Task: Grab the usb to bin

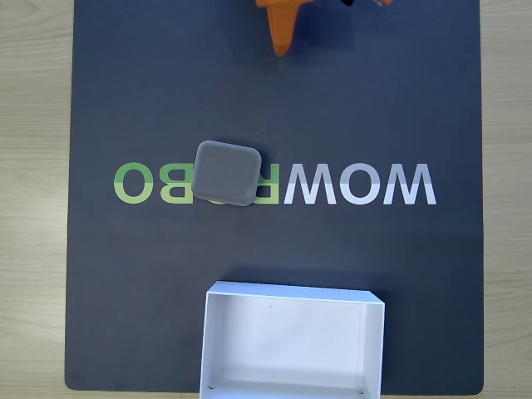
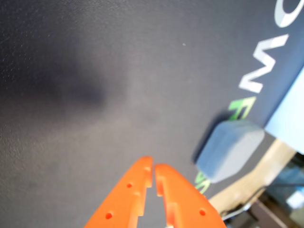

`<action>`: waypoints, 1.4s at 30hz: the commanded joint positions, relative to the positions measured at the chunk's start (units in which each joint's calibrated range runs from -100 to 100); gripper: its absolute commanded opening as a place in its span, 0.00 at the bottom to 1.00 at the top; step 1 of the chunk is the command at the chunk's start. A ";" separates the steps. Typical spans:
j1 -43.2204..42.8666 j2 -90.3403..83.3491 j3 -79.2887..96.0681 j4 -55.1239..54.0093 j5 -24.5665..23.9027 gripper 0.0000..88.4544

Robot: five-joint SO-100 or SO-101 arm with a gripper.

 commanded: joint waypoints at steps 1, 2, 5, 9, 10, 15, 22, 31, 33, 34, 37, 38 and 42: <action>0.26 0.11 0.00 0.27 0.19 0.01; 0.26 0.11 0.00 0.27 0.19 0.01; 0.26 0.11 0.00 0.27 0.19 0.01; 0.26 0.11 0.00 0.27 0.19 0.01; 0.26 0.11 0.00 0.27 0.19 0.01; 0.26 0.11 0.00 0.27 0.19 0.01; 0.26 0.11 0.00 0.27 0.19 0.01; -0.24 0.11 0.00 0.27 0.25 0.01; -0.24 0.11 0.00 0.27 0.25 0.01; -0.24 0.11 0.00 0.27 0.25 0.01; -0.24 0.11 0.00 0.27 0.25 0.01; -0.24 0.11 0.00 0.27 0.25 0.01; -0.07 0.62 -0.18 0.27 0.25 0.01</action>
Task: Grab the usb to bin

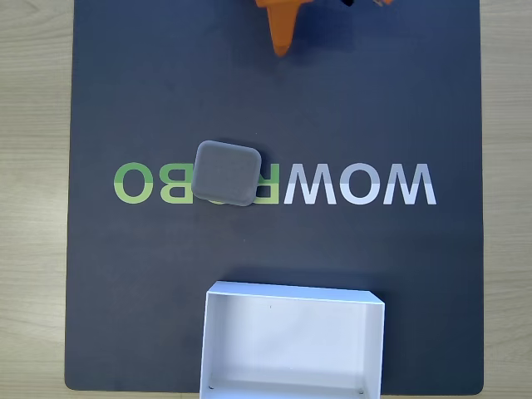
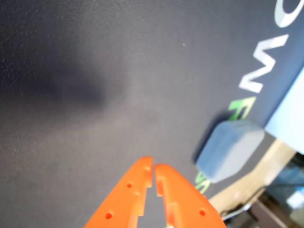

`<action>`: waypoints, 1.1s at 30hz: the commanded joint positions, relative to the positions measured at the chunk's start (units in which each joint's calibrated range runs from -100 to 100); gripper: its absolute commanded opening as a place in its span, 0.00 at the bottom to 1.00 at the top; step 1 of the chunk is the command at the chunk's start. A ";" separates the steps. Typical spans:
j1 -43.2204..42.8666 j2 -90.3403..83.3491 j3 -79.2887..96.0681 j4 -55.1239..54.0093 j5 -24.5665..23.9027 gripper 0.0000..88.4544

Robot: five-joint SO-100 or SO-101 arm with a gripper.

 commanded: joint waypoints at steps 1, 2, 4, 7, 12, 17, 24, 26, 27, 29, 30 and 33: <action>-0.16 0.70 -0.45 0.27 0.19 0.01; -0.16 1.21 -0.63 0.27 -0.07 0.01; 0.18 3.92 -1.62 -0.86 -0.02 0.01; 0.43 12.15 -5.87 -7.06 -0.12 0.01; 0.43 35.21 -19.78 -18.50 -0.23 0.01; 1.78 60.98 -41.19 -18.58 -0.18 0.01; 10.36 88.28 -69.64 -9.33 0.14 0.01; 12.64 93.54 -74.61 -7.06 0.19 0.01; 13.56 95.83 -76.51 -5.84 0.25 0.01; 14.91 99.13 -79.22 -3.13 0.25 0.03; 15.50 100.23 -79.94 -1.74 0.25 0.06; 16.68 102.35 -80.30 1.32 0.25 0.19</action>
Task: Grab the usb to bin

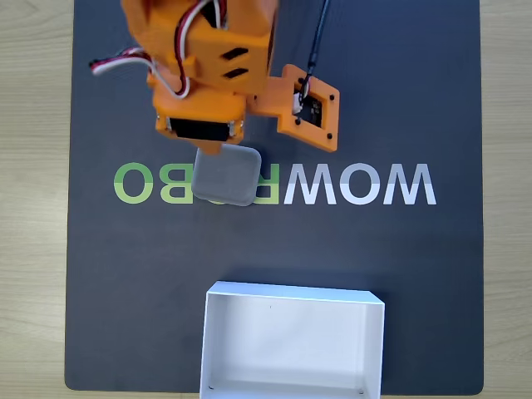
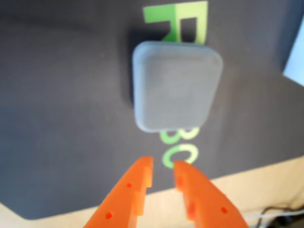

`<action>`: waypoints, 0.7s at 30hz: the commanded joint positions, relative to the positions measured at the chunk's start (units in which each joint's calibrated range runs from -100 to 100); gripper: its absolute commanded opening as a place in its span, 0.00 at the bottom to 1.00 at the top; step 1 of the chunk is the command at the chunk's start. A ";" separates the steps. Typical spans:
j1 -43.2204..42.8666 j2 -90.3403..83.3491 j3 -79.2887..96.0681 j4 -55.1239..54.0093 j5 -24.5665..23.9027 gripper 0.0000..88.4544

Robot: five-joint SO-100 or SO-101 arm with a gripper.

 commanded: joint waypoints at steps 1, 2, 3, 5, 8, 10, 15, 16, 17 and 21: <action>1.54 1.47 -3.48 3.14 0.25 0.24; 1.79 2.06 -3.48 3.93 0.25 0.29; 2.05 2.40 -3.48 4.36 0.25 0.34; 2.05 3.59 -3.39 4.54 0.25 0.44; 1.29 6.22 -3.85 4.54 0.25 0.53; 0.70 8.00 -4.03 3.93 0.25 0.55; 0.11 12.74 -4.57 3.75 -0.07 0.56; 0.11 13.68 -5.20 3.75 -0.18 0.56; 0.11 14.78 -6.01 3.75 -0.18 0.56; 0.11 19.95 -10.71 3.75 -0.23 0.55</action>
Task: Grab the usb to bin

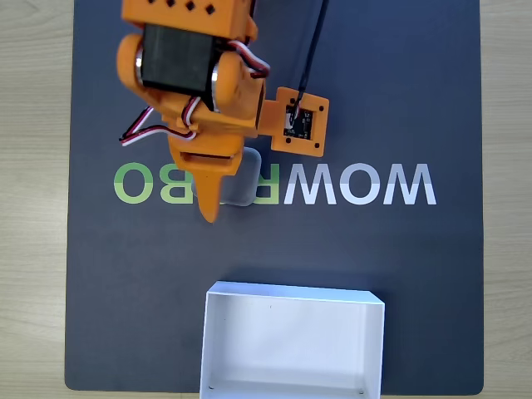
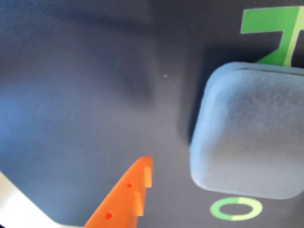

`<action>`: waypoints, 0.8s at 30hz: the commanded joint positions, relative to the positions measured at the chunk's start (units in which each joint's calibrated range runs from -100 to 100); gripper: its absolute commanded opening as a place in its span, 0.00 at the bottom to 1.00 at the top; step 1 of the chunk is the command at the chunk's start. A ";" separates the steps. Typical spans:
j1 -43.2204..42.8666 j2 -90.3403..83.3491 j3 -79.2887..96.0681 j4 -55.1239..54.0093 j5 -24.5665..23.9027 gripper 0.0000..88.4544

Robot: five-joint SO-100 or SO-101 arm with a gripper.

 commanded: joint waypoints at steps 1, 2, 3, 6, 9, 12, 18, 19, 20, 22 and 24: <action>-0.16 2.64 -6.10 -0.30 -0.12 0.55; -0.16 3.91 -7.37 -0.30 -0.12 0.55; -0.16 5.18 -8.63 -0.30 -0.18 0.55; -0.41 8.66 -10.98 -0.30 -0.18 0.55; -1.59 11.28 -11.97 -0.30 -0.18 0.55; -2.76 13.23 -12.06 -0.30 -0.18 0.55; -4.95 14.93 -12.06 -1.00 -0.12 0.55; -5.12 14.93 -12.06 -1.00 -0.12 0.55; -5.21 14.93 -12.06 -1.00 -0.12 0.55; -5.12 14.84 -11.88 -1.00 -0.18 0.55; -4.70 14.67 -11.88 -1.35 -0.18 0.51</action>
